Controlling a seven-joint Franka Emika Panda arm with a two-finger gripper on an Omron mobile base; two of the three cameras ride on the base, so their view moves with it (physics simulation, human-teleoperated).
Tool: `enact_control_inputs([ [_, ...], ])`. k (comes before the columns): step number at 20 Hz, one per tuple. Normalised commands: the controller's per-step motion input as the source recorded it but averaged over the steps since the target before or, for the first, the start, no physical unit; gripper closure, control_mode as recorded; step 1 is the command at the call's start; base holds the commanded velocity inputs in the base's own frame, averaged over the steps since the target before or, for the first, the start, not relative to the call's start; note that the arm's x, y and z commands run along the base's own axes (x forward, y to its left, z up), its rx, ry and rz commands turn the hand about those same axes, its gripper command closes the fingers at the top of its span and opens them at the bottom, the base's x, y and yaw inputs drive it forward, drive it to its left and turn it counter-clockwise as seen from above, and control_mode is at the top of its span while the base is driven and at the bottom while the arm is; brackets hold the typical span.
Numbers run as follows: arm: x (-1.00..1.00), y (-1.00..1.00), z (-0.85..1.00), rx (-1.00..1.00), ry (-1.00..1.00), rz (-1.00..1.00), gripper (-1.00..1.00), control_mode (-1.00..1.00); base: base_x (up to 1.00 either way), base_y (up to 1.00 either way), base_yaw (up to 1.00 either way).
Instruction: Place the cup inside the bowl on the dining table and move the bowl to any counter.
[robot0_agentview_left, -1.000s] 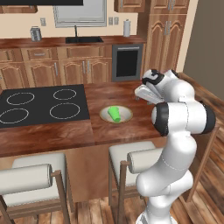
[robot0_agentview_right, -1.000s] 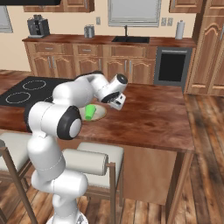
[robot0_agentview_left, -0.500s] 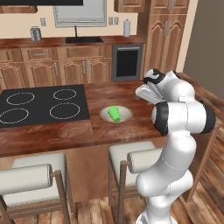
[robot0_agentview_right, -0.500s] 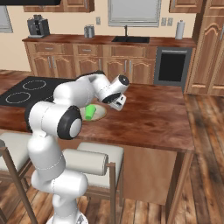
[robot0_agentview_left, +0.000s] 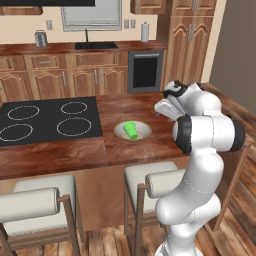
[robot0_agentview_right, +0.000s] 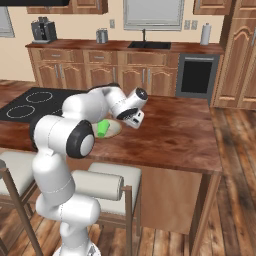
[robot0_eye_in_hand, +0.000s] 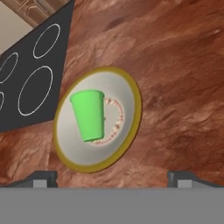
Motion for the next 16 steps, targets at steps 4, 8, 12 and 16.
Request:
enact_control_inputs([
  [4,0.0,0.0,-0.15,0.0,0.01,0.0,-1.0,-1.0,0.0,0.0,0.0],
  [8,0.0,0.0,-0.12,0.0,0.0,0.0,-1.0,-1.0,0.0,0.0,0.0],
  [12,0.0,0.0,-0.16,0.0,0.0,0.0,-1.0,-1.0,0.0,0.0,0.0],
  [16,0.0,0.0,-0.17,0.0,0.0,0.0,-1.0,-1.0,0.0,0.0,0.0],
])
